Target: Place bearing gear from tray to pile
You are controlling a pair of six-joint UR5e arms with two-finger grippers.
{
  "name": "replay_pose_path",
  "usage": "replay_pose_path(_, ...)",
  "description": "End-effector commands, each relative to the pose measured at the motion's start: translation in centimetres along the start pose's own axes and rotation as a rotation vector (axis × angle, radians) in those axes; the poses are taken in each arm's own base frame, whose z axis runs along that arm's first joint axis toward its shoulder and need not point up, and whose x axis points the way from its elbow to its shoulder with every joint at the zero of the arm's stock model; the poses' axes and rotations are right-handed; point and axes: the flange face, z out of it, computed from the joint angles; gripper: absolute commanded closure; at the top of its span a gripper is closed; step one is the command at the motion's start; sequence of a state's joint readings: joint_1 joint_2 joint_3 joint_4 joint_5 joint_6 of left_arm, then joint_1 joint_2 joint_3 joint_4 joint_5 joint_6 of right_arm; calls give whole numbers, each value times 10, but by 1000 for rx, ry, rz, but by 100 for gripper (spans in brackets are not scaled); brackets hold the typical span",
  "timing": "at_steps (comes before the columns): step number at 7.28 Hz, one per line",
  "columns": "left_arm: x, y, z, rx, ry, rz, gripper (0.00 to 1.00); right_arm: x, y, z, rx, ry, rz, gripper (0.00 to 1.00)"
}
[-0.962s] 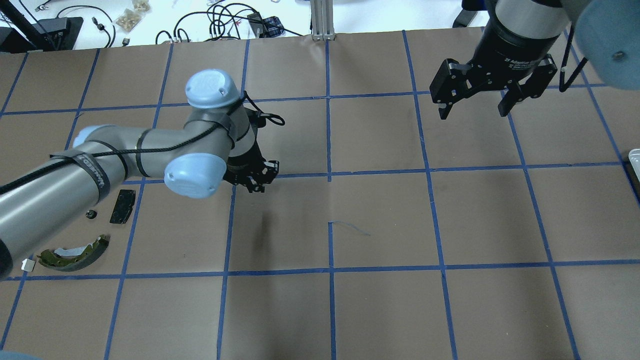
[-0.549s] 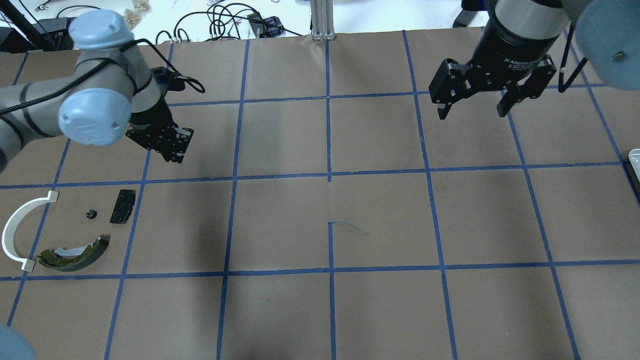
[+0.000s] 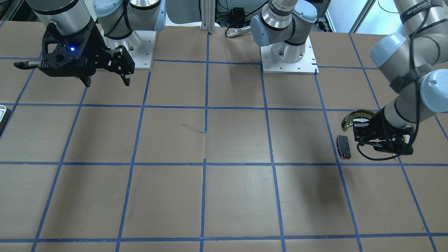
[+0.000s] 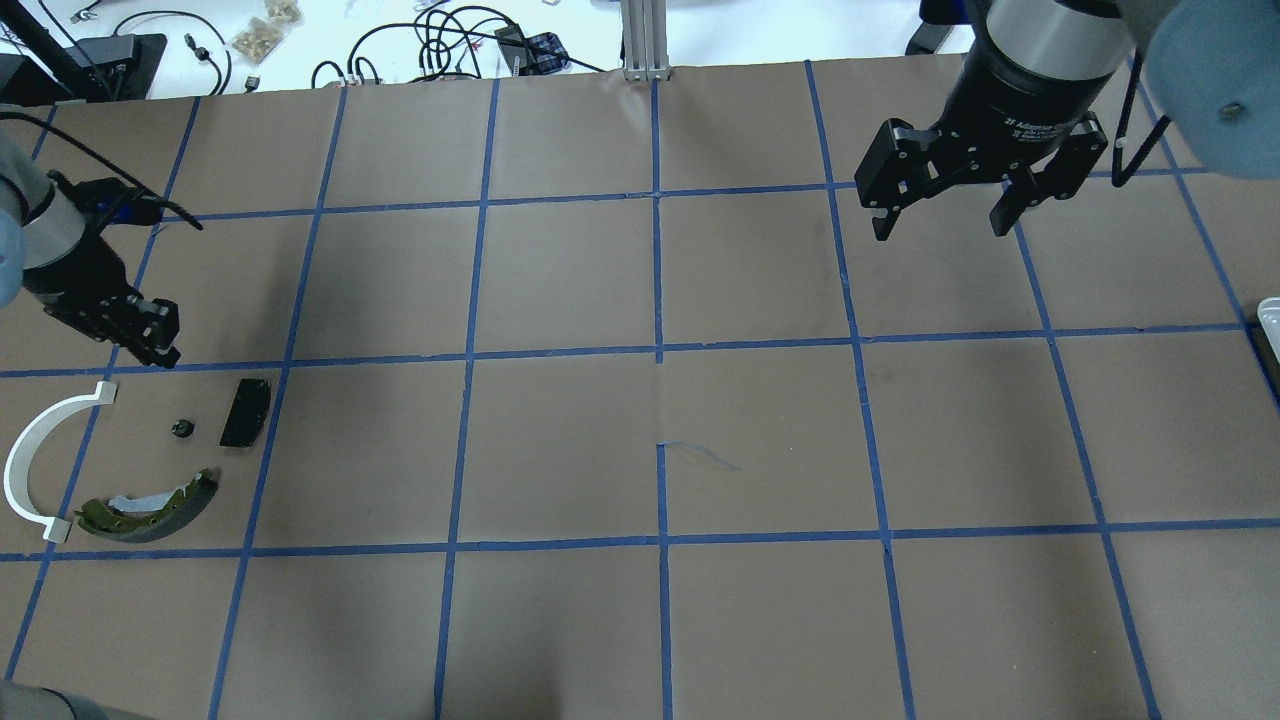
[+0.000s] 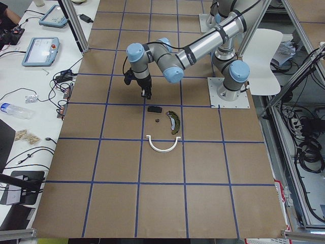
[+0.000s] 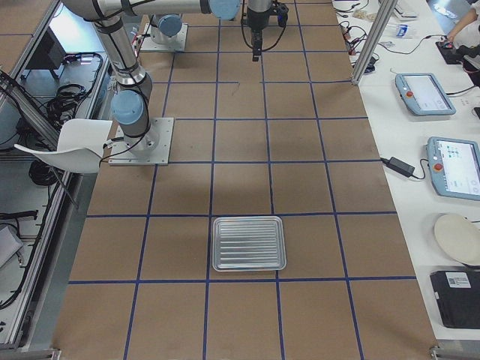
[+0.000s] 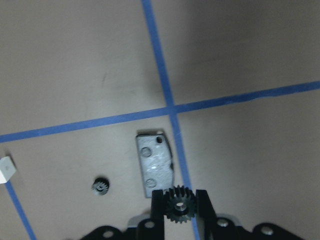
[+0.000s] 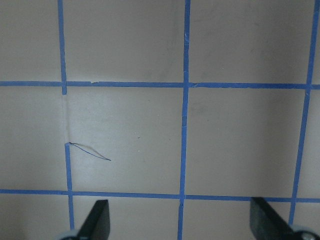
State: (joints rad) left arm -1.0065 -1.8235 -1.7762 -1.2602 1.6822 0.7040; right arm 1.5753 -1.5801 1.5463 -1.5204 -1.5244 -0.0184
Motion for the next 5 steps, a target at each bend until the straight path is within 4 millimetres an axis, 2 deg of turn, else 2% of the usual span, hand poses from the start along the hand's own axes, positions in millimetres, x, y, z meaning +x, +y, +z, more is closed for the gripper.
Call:
replay_pose_path(1, -40, 23, 40, -26, 49, -49, 100, 0, 0, 0, 0, 0, 0, 0)
replay_pose_path(3, -37, 22, 71, 0, 22, -38, 100, 0, 0, 0, 0, -1, 1, 0)
replay_pose_path(5, -40, 20, 83, 22, -1, -19, 100, 0, 0, 0, 0, -1, 1, 0)
